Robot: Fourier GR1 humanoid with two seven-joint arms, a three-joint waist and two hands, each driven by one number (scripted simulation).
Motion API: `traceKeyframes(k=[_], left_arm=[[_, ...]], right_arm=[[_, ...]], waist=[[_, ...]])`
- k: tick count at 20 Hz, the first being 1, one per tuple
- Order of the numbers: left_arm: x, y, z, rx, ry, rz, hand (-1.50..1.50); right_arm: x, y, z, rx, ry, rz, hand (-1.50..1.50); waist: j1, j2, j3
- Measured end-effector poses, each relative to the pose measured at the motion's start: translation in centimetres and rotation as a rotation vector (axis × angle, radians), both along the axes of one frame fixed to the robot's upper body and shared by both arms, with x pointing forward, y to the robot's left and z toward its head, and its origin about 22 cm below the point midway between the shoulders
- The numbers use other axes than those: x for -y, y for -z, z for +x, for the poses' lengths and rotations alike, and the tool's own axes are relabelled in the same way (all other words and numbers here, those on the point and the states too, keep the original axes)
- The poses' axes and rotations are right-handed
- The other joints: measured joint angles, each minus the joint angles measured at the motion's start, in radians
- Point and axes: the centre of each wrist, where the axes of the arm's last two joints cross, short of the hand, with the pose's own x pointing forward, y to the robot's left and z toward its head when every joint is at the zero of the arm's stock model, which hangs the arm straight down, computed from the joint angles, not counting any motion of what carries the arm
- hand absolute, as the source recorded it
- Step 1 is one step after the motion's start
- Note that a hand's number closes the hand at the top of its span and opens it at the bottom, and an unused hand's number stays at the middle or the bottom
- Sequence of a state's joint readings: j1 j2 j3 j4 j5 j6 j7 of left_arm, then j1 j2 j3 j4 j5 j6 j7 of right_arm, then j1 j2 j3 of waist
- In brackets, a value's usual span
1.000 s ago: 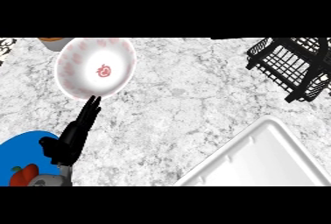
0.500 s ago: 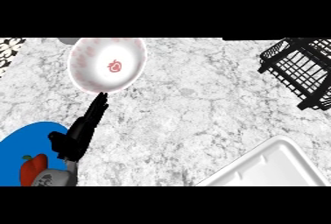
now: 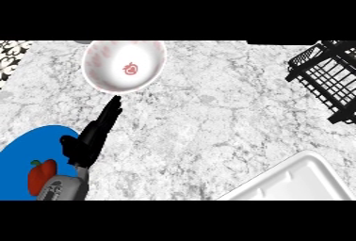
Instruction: Pick the croissant from the tray and place it in the tiered basket
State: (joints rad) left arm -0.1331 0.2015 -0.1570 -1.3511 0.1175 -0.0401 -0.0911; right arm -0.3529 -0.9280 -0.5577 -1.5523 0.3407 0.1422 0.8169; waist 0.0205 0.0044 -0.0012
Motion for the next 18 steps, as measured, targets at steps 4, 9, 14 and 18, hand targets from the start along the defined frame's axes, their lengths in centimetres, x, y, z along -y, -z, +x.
traceKeyframes(k=[4, 9, 14, 18], left_arm=[[0.1, -0.1, -0.2, 0.001, 0.017, -0.008, 0.00], [1.1, 0.1, -0.2, 0.005, 0.030, -0.008, 0.00], [1.0, 0.3, 0.0, 0.010, 0.028, -0.008, 0.00], [0.7, 0.0, 0.6, 0.013, 0.027, -0.006, 0.00]], right_arm=[[0.1, -1.8, 3.3, 0.006, 0.008, 0.032, 1.50], [0.2, -1.5, 7.6, -0.029, -0.023, 0.067, 1.50], [0.2, 0.2, 11.3, -0.054, -0.061, 0.092, 1.50], [-0.7, 2.1, 14.0, -0.067, -0.078, 0.104, 1.50]], waist=[[0.014, 0.002, 0.000], [0.025, 0.006, 0.001], [0.027, 0.009, 0.001], [0.030, 0.011, 0.002]])
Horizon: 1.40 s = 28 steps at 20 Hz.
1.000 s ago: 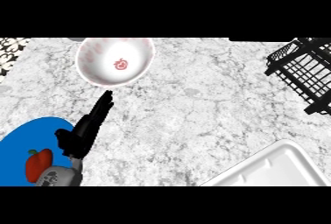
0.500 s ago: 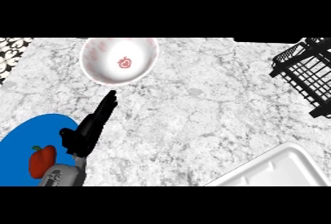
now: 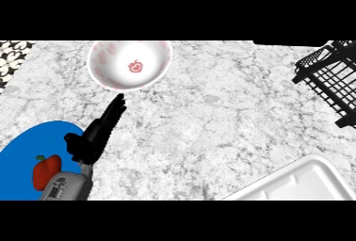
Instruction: Pick the croissant from the tray and place it in the tiered basket
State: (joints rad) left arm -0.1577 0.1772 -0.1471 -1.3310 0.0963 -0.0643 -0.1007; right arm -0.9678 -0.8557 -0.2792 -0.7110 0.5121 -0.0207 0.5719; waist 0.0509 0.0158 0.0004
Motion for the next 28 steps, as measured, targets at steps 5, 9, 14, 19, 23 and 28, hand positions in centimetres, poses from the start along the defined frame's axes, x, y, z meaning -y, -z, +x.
traceKeyframes(k=[5, 9, 14, 19, 23, 28], left_arm=[[0.4, -0.1, -0.4, 0.000, -0.001, -0.002, 0.00], [0.3, -0.4, -0.4, -0.001, 0.004, 0.000, 0.00], [0.5, -0.2, -0.2, 0.004, 0.003, -0.001, 0.00], [0.1, -0.2, -0.3, 0.001, -0.006, 0.006, 0.00], [0.3, -0.1, -0.3, -0.002, -0.009, 0.003, 0.00], [0.4, 0.4, -0.6, 0.000, -0.021, 0.003, 0.00]], right_arm=[[-0.8, 1.2, 2.1, 0.022, -0.022, 0.040, 1.50], [-1.1, 1.2, 2.9, 0.051, -0.046, 0.110, 1.50], [-1.9, 1.4, 3.9, 0.062, -0.016, 0.310, -1.50], [-2.5, 1.7, 4.4, 0.094, 0.006, 0.505, -1.50], [-2.4, 1.5, 4.4, 0.177, 0.043, 0.536, -1.50], [-0.7, 0.8, 3.2, 0.296, 0.196, 0.423, -1.50]], waist=[[0.001, 0.000, 0.001], [0.000, 0.000, 0.001], [-0.003, 0.000, 0.001], [-0.010, -0.003, 0.000], [-0.015, -0.004, 0.000], [-0.026, -0.007, 0.000]])
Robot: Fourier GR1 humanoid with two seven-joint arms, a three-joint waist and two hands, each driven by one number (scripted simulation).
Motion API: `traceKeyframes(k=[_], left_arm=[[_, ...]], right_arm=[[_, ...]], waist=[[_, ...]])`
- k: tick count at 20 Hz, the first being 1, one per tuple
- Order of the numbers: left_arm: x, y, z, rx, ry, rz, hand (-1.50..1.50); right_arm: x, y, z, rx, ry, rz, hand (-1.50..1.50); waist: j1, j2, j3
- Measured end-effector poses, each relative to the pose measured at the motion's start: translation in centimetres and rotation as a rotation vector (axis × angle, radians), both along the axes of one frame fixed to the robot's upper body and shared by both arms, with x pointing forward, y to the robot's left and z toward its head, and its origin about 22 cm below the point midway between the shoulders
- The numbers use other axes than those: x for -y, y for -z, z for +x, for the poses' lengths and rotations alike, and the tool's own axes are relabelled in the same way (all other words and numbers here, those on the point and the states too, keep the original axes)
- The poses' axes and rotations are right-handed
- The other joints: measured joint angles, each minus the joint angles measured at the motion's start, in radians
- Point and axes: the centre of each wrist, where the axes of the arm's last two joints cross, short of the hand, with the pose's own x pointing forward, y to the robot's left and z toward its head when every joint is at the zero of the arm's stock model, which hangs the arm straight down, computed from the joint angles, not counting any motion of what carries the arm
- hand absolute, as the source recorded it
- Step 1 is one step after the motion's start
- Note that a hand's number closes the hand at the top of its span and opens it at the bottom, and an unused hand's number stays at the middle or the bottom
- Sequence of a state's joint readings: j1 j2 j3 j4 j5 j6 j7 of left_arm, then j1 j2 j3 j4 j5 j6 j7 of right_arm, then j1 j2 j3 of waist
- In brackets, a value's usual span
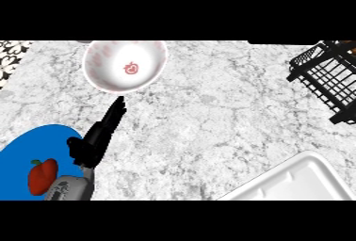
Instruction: Pick the croissant from the tray and place it in the tiered basket
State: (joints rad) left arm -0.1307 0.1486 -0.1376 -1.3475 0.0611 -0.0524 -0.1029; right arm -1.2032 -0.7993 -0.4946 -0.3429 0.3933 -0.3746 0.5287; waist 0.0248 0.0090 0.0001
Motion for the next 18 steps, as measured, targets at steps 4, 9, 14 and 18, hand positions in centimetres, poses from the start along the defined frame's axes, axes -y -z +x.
traceKeyframes(k=[4, 9, 14, 18], left_arm=[[-0.5, 0.1, 0.0, -0.007, -0.014, 0.000, 0.00], [-1.5, 0.4, -0.5, -0.022, -0.039, 0.003, 0.00], [-2.2, 0.5, -1.0, -0.025, -0.070, 0.009, 0.00], [-2.2, 0.4, -1.5, -0.032, -0.092, 0.004, 0.00]], right_arm=[[2.7, -1.3, -2.0, 0.054, 0.198, -0.108, -1.50], [6.3, -1.9, -5.4, 0.168, 0.345, -0.176, -1.50], [10.3, -2.2, -10.3, 0.273, 0.400, -0.180, -1.50], [13.4, -1.8, -15.1, 0.282, 0.393, -0.190, -1.50]], waist=[[-0.011, -0.003, 0.000], [-0.037, -0.013, 0.000], [-0.067, -0.023, 0.000], [-0.088, -0.028, 0.000]])
